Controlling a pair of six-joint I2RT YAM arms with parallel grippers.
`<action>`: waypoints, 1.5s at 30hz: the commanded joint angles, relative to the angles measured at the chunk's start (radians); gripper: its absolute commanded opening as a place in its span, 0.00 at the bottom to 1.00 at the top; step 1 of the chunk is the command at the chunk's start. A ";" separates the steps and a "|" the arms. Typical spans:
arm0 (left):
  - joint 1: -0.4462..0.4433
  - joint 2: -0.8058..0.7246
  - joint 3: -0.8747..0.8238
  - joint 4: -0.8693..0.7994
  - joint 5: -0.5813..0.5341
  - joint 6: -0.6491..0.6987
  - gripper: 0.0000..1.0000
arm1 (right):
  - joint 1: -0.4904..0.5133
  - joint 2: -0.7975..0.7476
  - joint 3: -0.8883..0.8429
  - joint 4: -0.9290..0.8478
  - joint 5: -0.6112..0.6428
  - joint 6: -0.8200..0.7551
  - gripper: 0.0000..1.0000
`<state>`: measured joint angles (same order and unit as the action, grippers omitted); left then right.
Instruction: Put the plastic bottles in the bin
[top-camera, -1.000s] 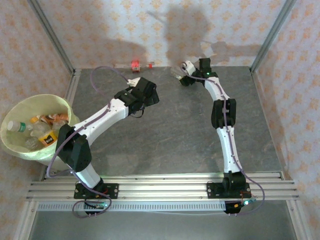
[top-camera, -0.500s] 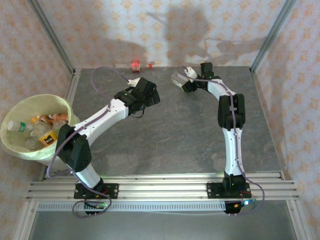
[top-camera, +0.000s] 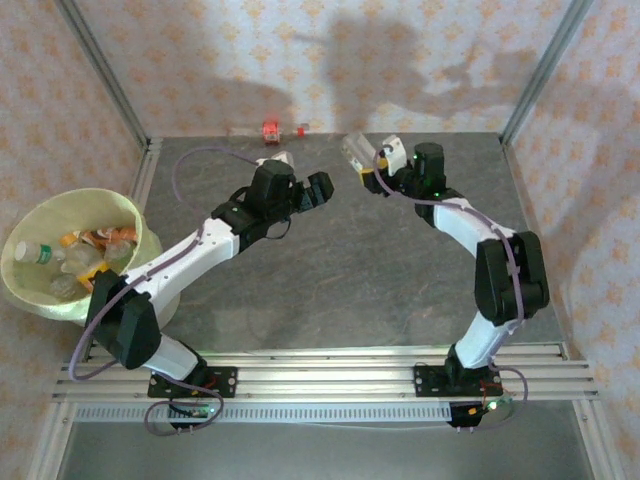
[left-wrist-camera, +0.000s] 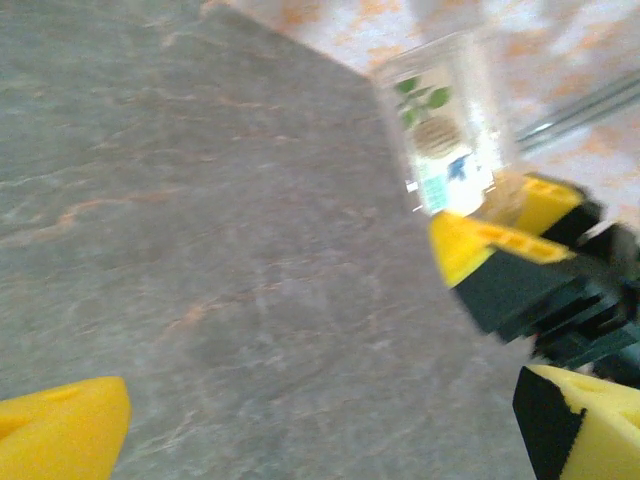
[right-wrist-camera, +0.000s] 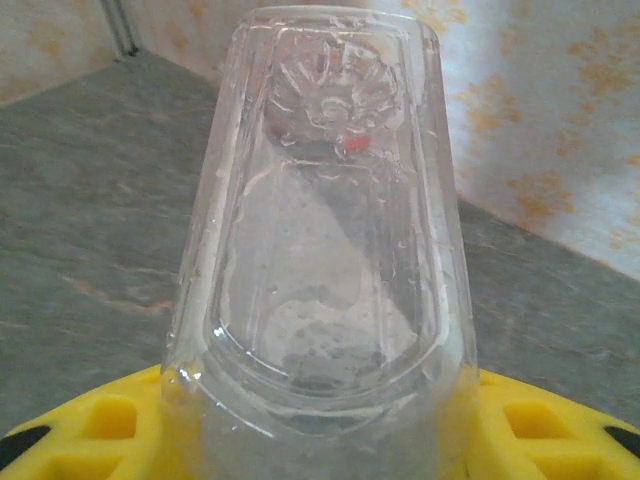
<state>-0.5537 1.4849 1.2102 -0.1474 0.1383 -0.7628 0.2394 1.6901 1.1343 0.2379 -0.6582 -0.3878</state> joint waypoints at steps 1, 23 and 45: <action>0.010 -0.020 -0.025 0.144 0.069 -0.016 1.00 | 0.037 -0.053 -0.071 0.054 0.016 0.207 0.37; 0.003 0.120 0.042 0.062 0.038 -0.168 1.00 | 0.178 -0.234 -0.311 0.193 -0.182 0.316 0.38; 0.001 0.116 0.002 0.160 0.039 -0.196 0.59 | 0.184 -0.219 -0.287 0.201 -0.283 0.329 0.43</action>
<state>-0.5541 1.6150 1.2221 -0.0158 0.1844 -0.9794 0.4164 1.4818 0.8246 0.3981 -0.8867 -0.0521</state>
